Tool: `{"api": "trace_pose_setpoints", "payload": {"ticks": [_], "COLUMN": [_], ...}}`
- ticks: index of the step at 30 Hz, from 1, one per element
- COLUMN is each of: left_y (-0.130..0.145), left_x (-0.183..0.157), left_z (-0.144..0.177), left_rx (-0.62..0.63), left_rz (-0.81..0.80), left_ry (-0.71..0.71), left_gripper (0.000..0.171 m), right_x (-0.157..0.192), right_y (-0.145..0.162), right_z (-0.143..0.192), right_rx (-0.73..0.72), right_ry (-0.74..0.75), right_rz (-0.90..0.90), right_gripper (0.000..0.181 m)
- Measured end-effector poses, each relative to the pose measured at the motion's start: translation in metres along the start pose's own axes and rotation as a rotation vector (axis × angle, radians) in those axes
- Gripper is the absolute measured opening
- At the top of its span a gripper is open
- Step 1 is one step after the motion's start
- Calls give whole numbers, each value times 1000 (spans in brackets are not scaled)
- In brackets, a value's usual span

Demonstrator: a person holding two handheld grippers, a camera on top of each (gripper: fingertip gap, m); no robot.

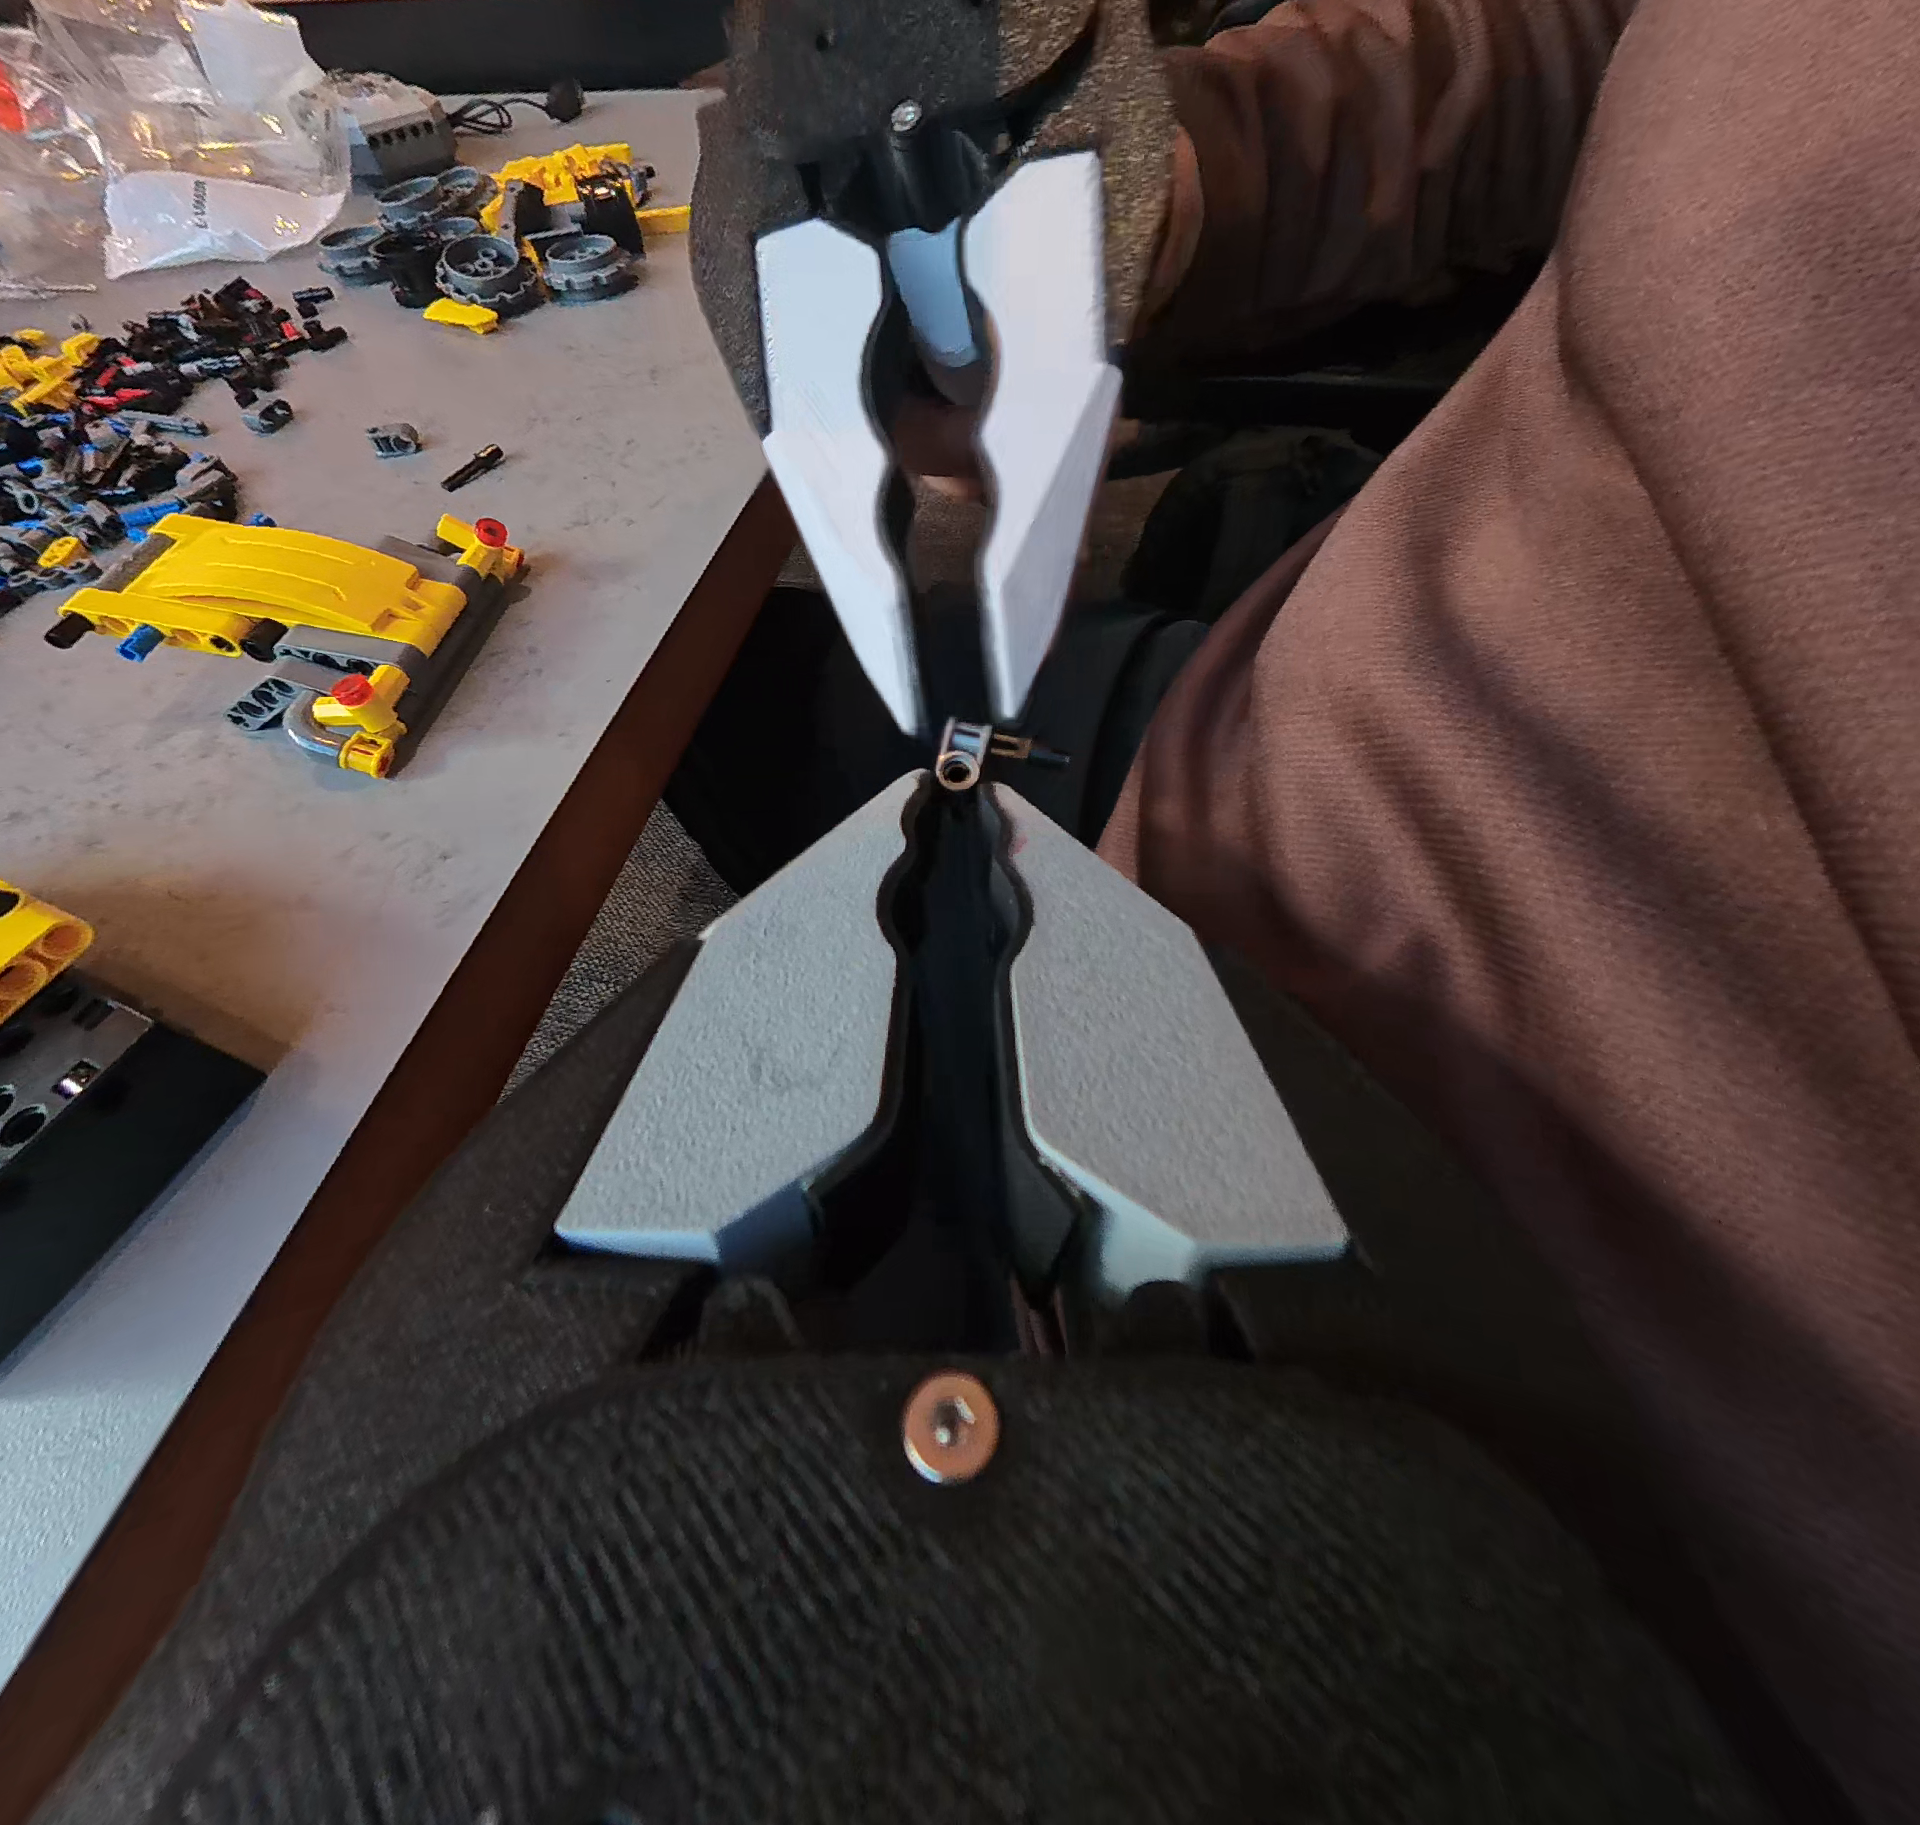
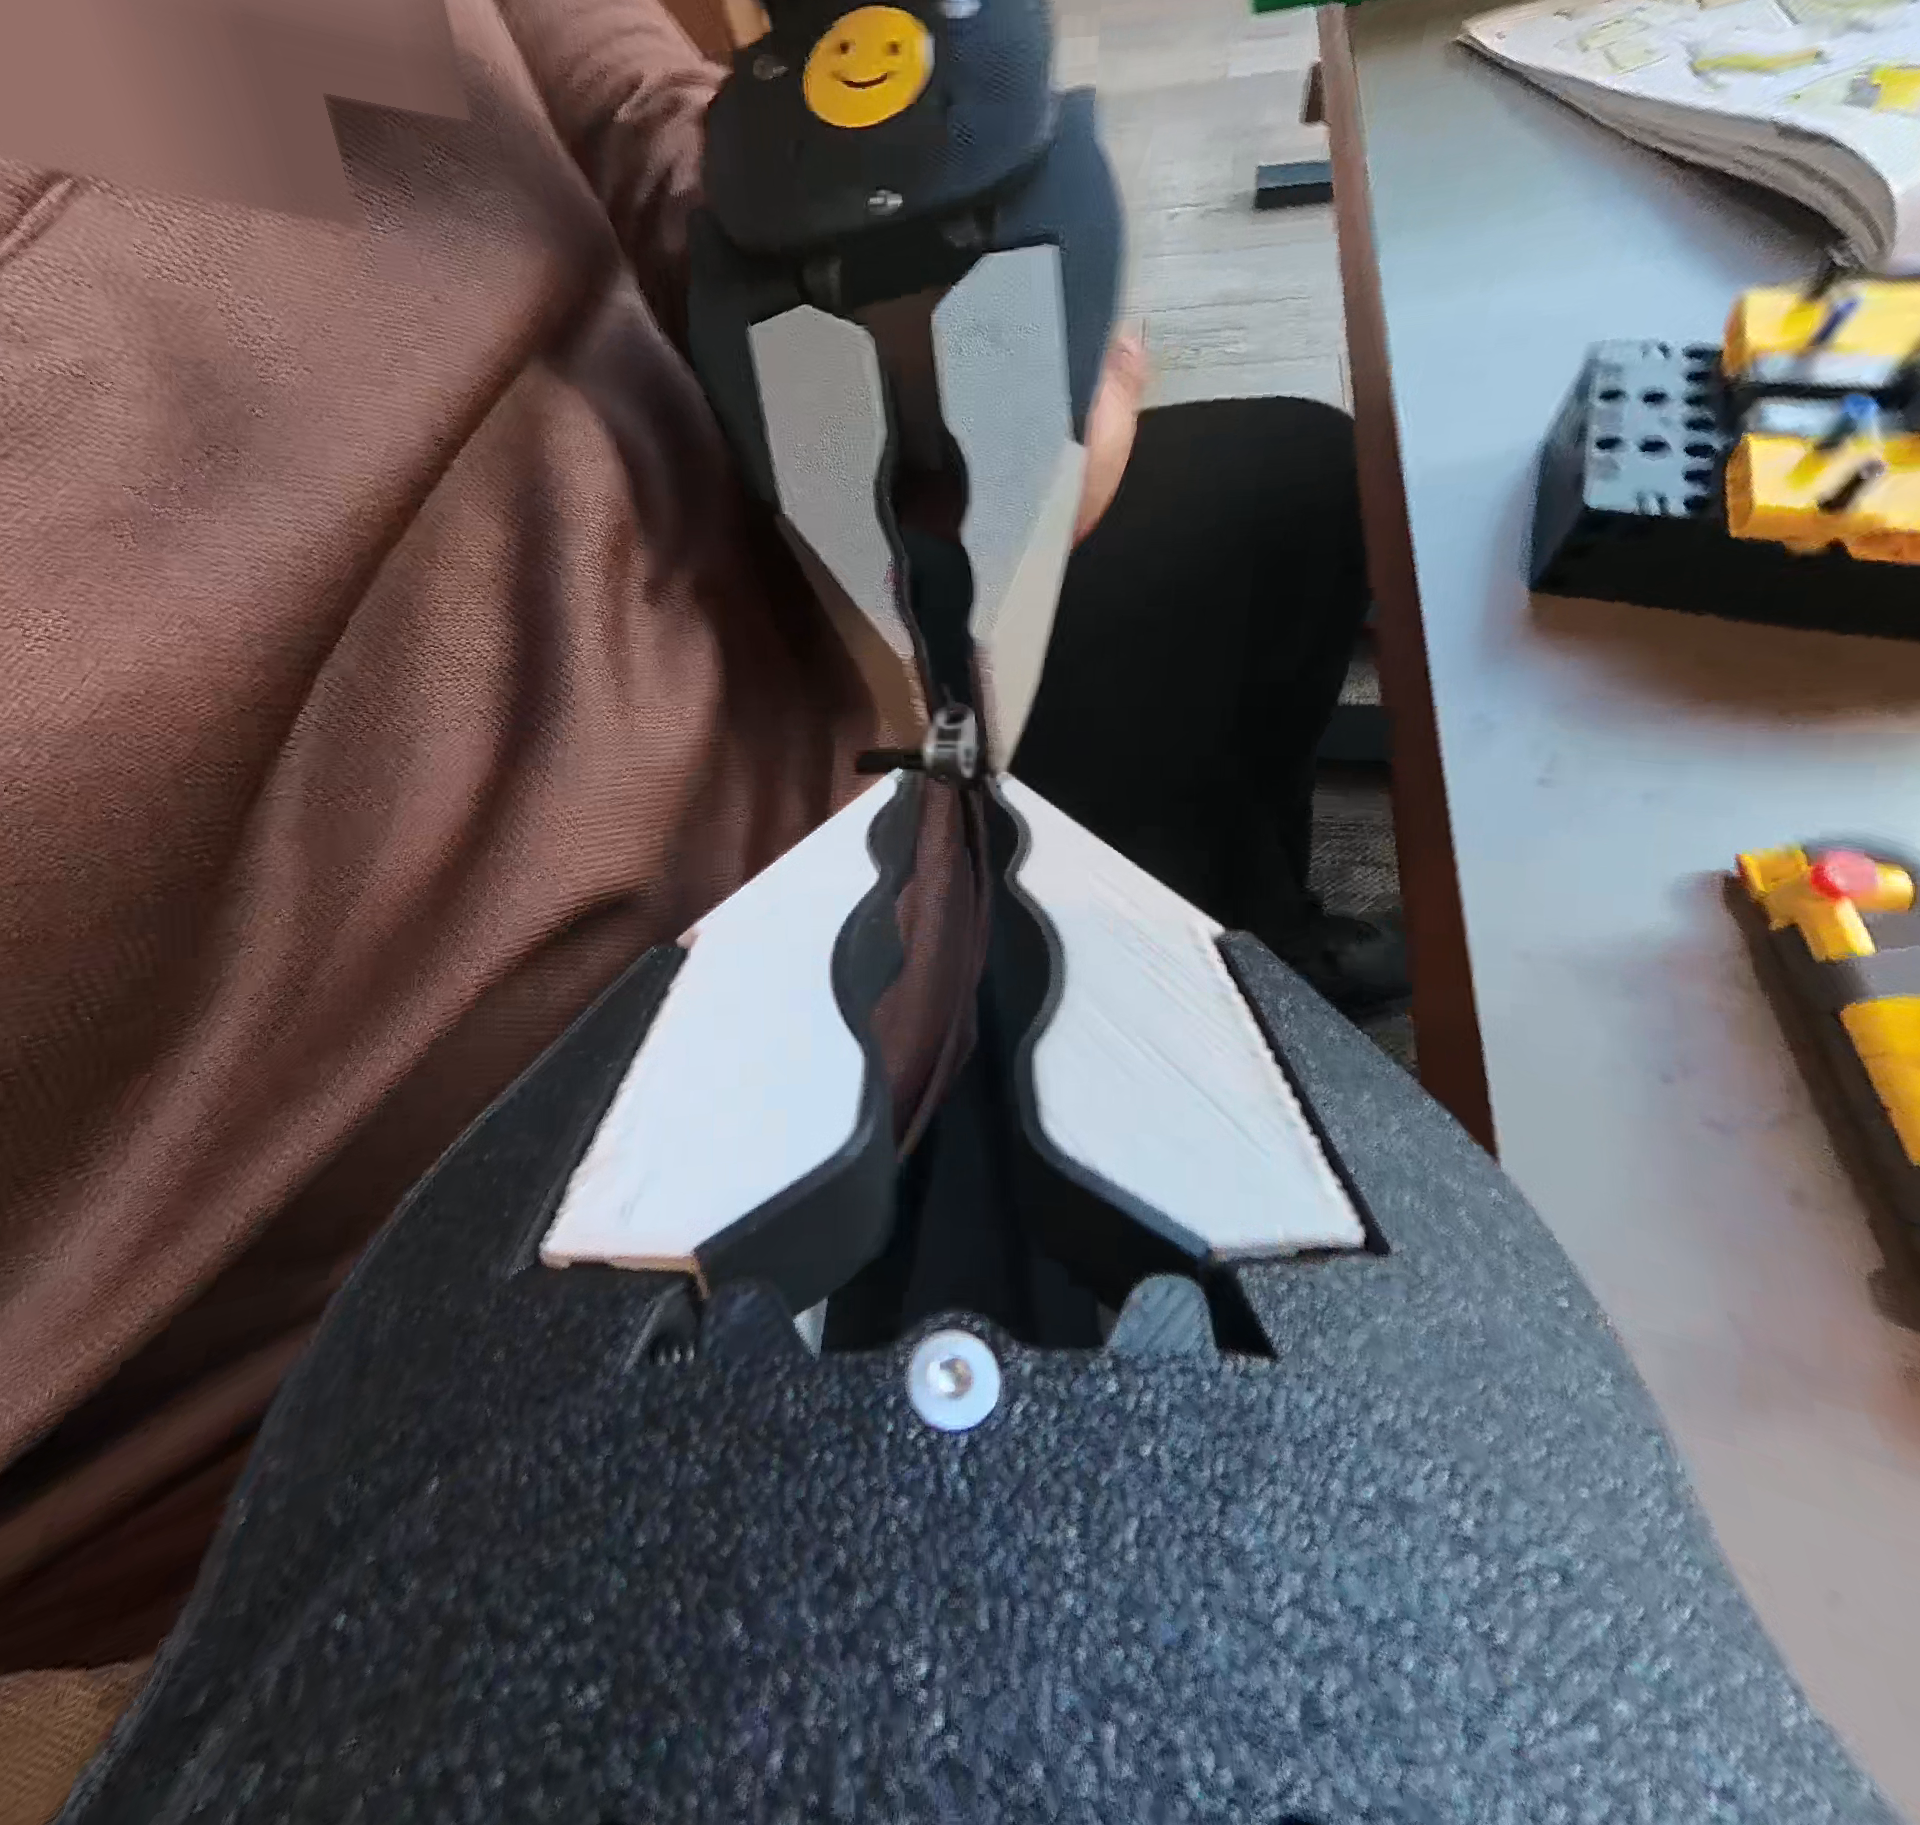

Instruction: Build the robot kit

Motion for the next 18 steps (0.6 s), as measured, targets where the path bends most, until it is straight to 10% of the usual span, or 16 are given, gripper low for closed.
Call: {"api": "trace_pose_setpoints", "payload": {"ticks": [18], "left_y": [-19], "left_x": [21], "left_z": [10], "left_rx": [-29], "left_rz": [-344], "left_ry": [-433], "left_gripper": [4], "right_x": [-22], "right_y": [-12], "right_z": [-2], "right_rx": [-521], "right_ry": [-175], "right_rz": [-670], "right_gripper": [1]}}
Point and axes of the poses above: each gripper's, where its closed fingertips meet, z back along the fingers, y out of its underside, x = y × z across the jaws, the point moved 6 cm from there along z, back along the fingers, and after that the axes turned 8 degrees about -y, right-handed, at the moved point
